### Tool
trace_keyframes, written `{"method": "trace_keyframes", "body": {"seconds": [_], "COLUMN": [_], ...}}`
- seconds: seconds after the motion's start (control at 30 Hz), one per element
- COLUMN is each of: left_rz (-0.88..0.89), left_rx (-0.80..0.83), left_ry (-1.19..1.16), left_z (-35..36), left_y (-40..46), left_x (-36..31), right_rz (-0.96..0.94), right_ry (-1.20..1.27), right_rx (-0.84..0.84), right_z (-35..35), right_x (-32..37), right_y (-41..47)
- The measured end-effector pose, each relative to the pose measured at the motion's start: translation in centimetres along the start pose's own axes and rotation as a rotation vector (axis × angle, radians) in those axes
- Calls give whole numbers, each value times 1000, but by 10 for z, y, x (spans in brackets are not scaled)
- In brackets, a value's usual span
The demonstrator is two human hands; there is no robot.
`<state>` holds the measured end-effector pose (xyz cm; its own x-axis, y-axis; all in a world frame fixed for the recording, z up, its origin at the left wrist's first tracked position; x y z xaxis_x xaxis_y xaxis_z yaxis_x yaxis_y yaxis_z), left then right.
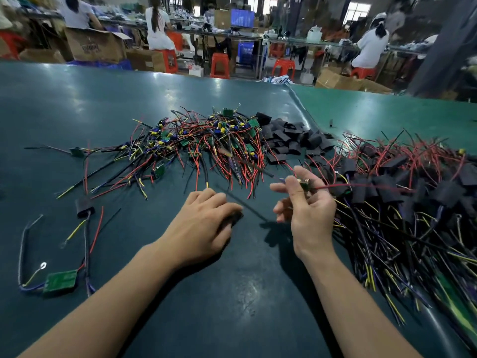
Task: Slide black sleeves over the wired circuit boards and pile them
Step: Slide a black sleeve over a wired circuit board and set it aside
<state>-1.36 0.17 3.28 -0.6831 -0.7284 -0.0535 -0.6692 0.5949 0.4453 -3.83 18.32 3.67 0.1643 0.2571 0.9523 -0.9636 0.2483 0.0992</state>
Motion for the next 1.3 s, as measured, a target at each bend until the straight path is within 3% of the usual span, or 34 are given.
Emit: {"method": "trace_keyframes", "body": {"seconds": [0.23,0.37,0.57,0.67,0.8,1.07,1.3], "left_rz": [-50,-46,-172,-200,-197,-279,-319], "left_rx": [-3,-21,-155,-219,-162,-109,-284], "left_ry": [-313,-302,-305,-367,-405,-394,-544], "left_z": [3,-3,-16,-20,-15,-12,-19], "left_y": [3,2,-4,-6,-5,-9,-13], "left_x": [14,17,26,23,24,31,33], "right_rz": [-234,-252,-46,-128,-285,-257,-149], "right_ry": [-269,-323,-120,-204,-238,-86,68], "right_rx": [28,109,195,163,85,-84,-38], "right_z": [8,14,16,16,15,-8,-6], "right_x": [11,8,-2,6,21,26,21], "right_y": [-13,-11,-10,-12,-21,-7,2]}}
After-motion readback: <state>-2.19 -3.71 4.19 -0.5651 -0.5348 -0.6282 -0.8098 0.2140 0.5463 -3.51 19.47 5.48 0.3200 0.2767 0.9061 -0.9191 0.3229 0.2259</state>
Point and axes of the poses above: each hand's wrist, its own y-axis towards the middle knuckle, its own z-axis out of the palm, x = y × z, the point moved 7 cm from there along y, towards the middle knuckle, and after that the axes turned 10 degrees about z, right-handed, at the moved point
